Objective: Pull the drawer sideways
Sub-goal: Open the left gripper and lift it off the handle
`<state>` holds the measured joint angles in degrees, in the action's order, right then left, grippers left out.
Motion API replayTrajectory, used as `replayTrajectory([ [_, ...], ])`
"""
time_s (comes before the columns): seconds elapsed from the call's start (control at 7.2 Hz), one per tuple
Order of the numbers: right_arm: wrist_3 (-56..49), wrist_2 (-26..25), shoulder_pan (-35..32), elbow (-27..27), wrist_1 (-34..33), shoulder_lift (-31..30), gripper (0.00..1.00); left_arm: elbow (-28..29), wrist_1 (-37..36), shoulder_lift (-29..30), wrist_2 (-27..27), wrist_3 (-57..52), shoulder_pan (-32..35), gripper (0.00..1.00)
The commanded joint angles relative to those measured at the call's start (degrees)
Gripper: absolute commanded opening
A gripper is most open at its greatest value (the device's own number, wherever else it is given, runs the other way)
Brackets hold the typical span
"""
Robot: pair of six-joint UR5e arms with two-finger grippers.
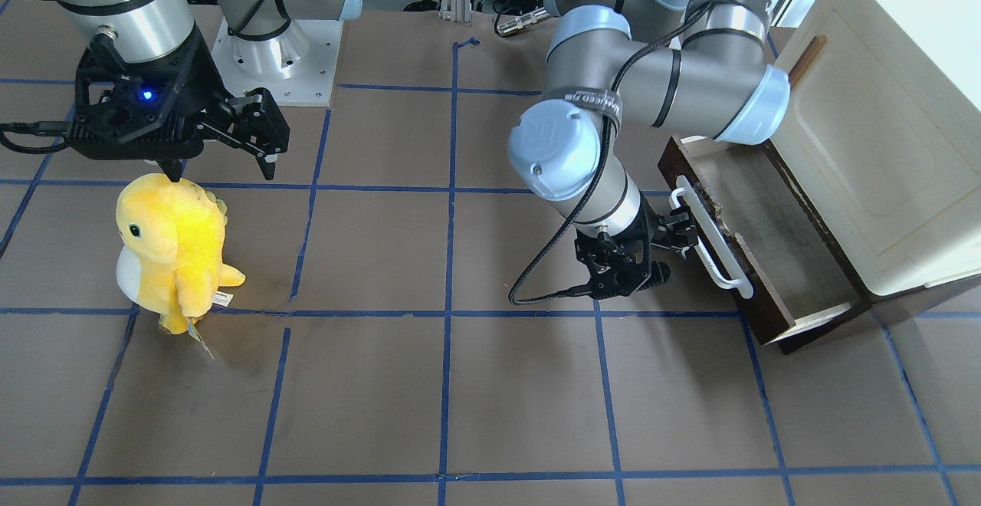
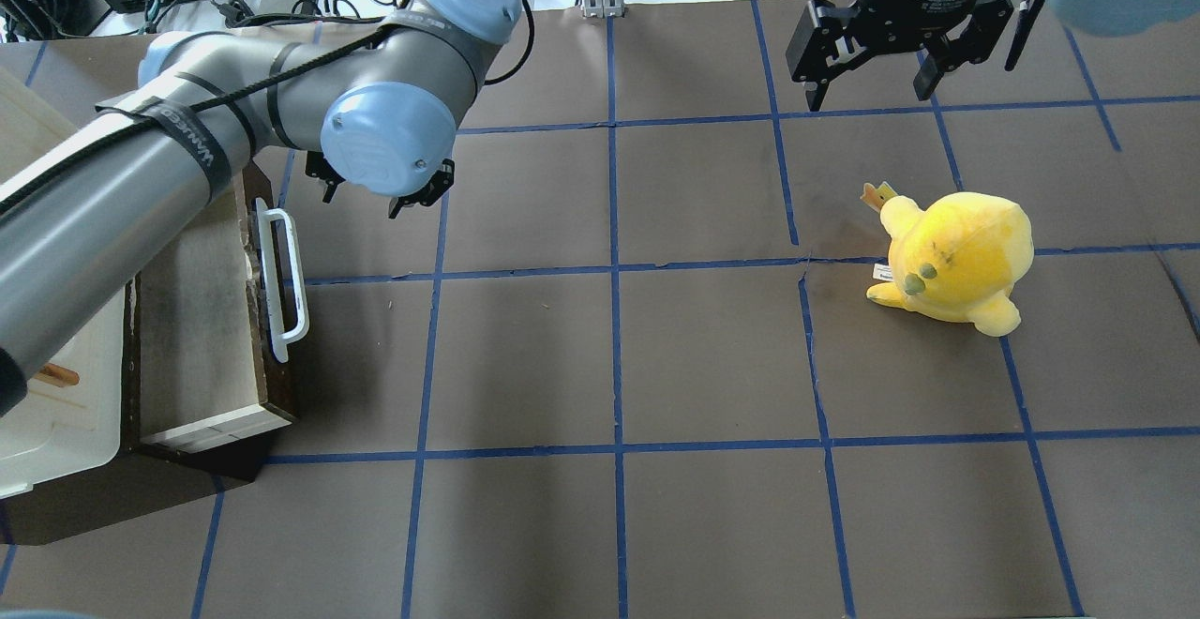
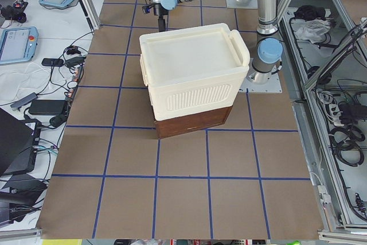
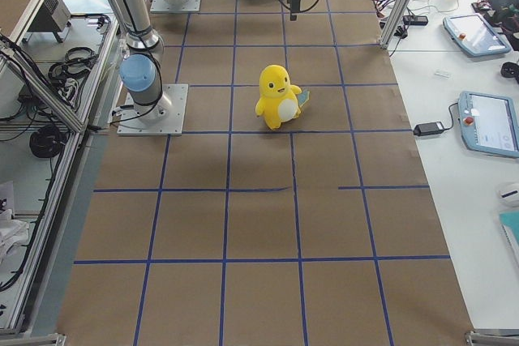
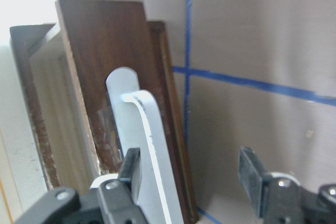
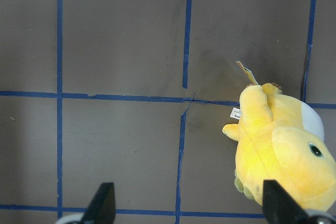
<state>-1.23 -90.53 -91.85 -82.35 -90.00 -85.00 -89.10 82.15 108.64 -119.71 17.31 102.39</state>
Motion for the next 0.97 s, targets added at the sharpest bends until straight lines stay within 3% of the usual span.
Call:
replayTrajectory([
  [0.0, 0.00, 0.00, 0.00, 0.00, 0.00, 0.01, 1.00, 1.73, 0.37, -6.74, 10.78, -6.80, -2.26, 0.81],
  [0.14, -0.09, 0.00, 0.00, 0.00, 0.00, 0.01, 1.00, 1.30, 0.90, -10.51, 15.68, -12.25, -5.33, 0.84],
  [0.28, 0.00, 0.00, 0.00, 0.00, 0.00, 0.01, 1.00, 0.95, 1.95, -14.21, 24.43, -12.74, -8.49, 0.84],
  [0.56, 0.00, 0.00, 0.00, 0.00, 0.00, 0.01, 1.00, 0.77, 5.81, -20.81, 28.90, -13.62, -10.36, 0.84],
  [0.69, 0.00, 0.00, 0.00, 0.00, 0.00, 0.01, 1.00, 0.25, 5.74, -21.18, 32.83, -23.37, -13.41, 0.85],
  [0.83, 0.00, 0.00, 0.00, 0.00, 0.00, 0.01, 1.00, 0.07, 5.91, -21.36, 32.70, -23.90, -15.10, 0.93],
])
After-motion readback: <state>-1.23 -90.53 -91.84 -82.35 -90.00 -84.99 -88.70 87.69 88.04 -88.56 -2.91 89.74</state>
